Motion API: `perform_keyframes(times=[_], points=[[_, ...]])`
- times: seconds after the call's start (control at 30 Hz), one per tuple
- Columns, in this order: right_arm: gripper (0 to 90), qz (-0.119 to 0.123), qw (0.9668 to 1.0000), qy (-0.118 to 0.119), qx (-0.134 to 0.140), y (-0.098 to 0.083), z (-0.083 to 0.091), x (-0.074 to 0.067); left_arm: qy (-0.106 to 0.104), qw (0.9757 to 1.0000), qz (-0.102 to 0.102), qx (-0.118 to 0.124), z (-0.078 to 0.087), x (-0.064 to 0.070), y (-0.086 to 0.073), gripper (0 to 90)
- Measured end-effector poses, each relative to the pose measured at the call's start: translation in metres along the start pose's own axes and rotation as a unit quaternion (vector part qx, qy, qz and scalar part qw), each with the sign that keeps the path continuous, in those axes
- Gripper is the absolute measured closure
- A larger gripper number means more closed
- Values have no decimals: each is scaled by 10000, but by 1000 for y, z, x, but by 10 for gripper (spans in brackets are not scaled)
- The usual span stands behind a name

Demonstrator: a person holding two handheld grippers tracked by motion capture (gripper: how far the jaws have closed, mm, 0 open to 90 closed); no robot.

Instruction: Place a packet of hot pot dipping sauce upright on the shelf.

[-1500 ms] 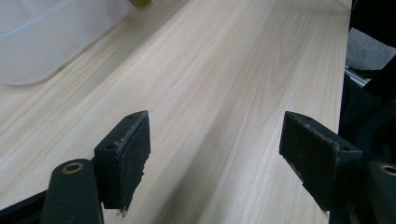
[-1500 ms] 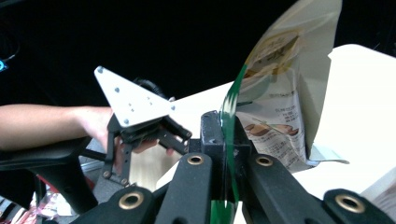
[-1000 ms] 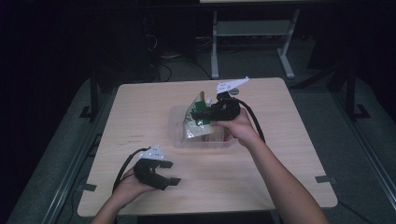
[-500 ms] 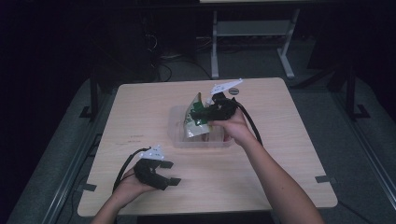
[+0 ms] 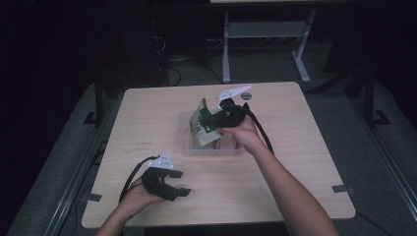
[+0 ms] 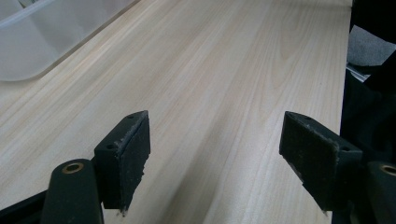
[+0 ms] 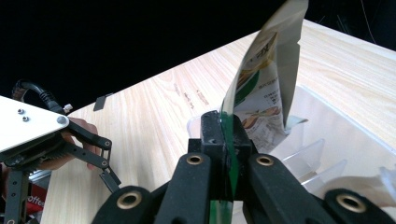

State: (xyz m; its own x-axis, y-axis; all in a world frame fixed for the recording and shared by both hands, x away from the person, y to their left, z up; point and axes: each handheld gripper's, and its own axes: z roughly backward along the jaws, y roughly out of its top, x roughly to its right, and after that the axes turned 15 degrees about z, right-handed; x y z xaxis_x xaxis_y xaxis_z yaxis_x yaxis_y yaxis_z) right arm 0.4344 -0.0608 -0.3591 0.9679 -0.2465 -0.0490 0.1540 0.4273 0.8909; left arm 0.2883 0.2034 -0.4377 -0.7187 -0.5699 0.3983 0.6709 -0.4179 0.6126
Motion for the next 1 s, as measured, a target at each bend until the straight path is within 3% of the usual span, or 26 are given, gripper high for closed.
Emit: perform_keyframes(times=[0.2,0.27,0.33,0.53,0.73,1.0], points=[[775,34,9999,-105,105,2,3,-2,-10,10000,-5,-21,-1,0,1,244],[698,64,9997,-176,127,4,7,-3,-4,10000,-13,-38,-1,-1,1,243],[628,160,9992,-357,35,6,13,-5,-5,10000,-20,-42,-1,-1,1,243],[527,345,9984,-443,-58,9,31,-14,12,10000,-48,-37,-1,-1,1,241],[489,579,9975,-382,-131,7,45,-32,32,10000,-38,-46,-1,1,2,240],[483,644,9974,-245,-189,-8,55,-52,13,9998,-156,-75,-3,1,3,239]])
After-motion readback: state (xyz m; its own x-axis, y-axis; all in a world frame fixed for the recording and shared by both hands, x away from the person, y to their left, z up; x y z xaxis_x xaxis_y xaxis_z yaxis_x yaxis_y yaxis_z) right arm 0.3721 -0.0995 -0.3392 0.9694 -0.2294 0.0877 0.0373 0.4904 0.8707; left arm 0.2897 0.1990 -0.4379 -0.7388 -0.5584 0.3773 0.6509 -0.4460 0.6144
